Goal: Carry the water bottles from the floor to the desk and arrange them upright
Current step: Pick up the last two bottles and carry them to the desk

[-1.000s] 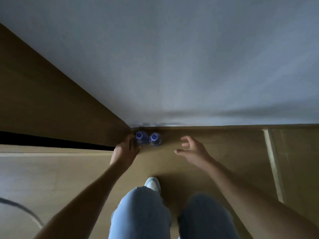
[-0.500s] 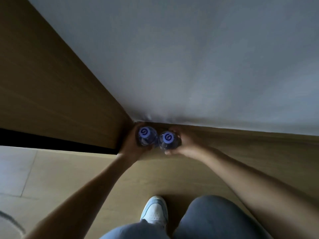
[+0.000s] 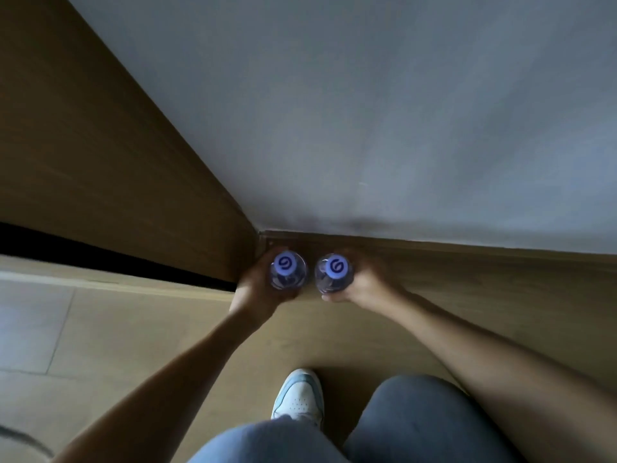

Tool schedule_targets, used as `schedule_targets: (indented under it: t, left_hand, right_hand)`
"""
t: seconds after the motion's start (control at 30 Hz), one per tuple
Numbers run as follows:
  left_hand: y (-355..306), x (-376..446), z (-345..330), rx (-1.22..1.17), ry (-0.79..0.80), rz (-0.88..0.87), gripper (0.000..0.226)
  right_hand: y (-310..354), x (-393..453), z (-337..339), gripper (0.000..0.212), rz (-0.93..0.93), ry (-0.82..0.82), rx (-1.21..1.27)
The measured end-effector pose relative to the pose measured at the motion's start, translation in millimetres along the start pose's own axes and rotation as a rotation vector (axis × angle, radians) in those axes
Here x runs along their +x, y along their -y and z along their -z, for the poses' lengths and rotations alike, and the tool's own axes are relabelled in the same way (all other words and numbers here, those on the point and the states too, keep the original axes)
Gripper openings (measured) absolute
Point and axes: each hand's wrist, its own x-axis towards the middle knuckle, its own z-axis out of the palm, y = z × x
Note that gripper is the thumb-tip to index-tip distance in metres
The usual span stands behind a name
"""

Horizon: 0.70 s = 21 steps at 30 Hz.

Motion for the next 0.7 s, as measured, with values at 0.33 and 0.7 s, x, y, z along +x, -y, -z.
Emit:
schedule_targets:
  t: [0.33, 0.7]
  left_hand:
    - [-176.2, -138.0, 97.1, 0.135, 0.088, -0.093, 0.070]
    - [-365.1, -311.1, 258.9, 0.072, -0.016, -0.038, 0.064]
  right_hand:
    - [149.2, -177.2, 86.7, 0.056, -0.065, 0.018, -0.059]
    - [365.5, -339.5, 160.1, 0.069, 0.050, 0.110, -0.099]
